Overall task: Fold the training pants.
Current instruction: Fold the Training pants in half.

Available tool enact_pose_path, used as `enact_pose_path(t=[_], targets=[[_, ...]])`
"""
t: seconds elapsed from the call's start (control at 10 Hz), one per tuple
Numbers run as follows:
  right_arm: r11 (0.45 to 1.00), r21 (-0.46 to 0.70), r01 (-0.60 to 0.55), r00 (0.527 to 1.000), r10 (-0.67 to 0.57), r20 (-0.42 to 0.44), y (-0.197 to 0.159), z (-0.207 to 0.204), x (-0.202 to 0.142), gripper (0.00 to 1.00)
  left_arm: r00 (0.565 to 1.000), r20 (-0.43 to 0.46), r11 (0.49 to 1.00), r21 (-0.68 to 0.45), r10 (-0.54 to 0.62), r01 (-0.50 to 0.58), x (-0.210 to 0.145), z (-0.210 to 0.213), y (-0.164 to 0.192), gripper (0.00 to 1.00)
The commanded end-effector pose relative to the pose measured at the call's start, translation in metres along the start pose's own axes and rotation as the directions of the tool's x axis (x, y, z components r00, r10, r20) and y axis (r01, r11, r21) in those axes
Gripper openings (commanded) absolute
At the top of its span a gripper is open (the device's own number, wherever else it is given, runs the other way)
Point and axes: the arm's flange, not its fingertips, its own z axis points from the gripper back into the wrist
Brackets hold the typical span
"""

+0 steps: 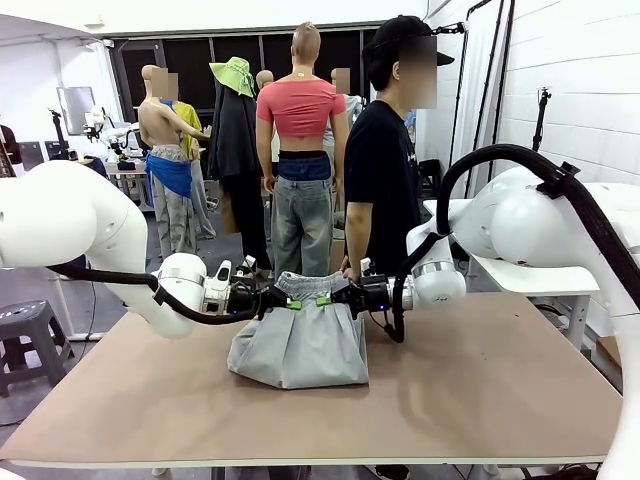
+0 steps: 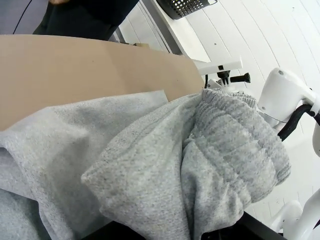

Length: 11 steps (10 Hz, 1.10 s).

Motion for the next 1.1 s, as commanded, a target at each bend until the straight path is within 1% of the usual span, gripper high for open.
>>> enact_pose_path(t=[0.0, 0.2, 0.4, 0.7, 1.0], targets=[[0.999, -0.019, 0.026, 0.999, -0.025, 0.045, -0.003, 0.003, 0.019, 0.00, 0.999, -0.021, 0.998, 0.050, 0.037, -0.036, 0.011, 0.005, 0.012, 0.00], [0.998, -0.034, 0.046, 0.998, -0.044, 0.044, -0.012, 0.000, 0.021, 0.00, 0.998, -0.017, 0.996, 0.059, 0.061, -0.060, 0.011, 0.003, 0.019, 0.00], [0.994, -0.084, 0.074, 0.996, -0.069, 0.059, -0.021, 0.000, 0.022, 0.00, 0.996, -0.007, 0.993, 0.080, 0.091, -0.090, 0.010, 0.002, 0.027, 0.00], [0.989, -0.105, 0.103, 0.994, -0.097, 0.059, -0.030, -0.003, 0.024, 0.00, 0.993, 0.010, 0.988, 0.094, 0.122, -0.122, 0.010, 0.004, 0.035, 0.00], [0.989, -0.113, 0.100, 0.992, -0.090, 0.087, -0.033, 0.001, 0.028, 0.00, 0.993, 0.014, 0.990, 0.074, 0.115, -0.116, 0.010, 0.005, 0.039, 0.00]])
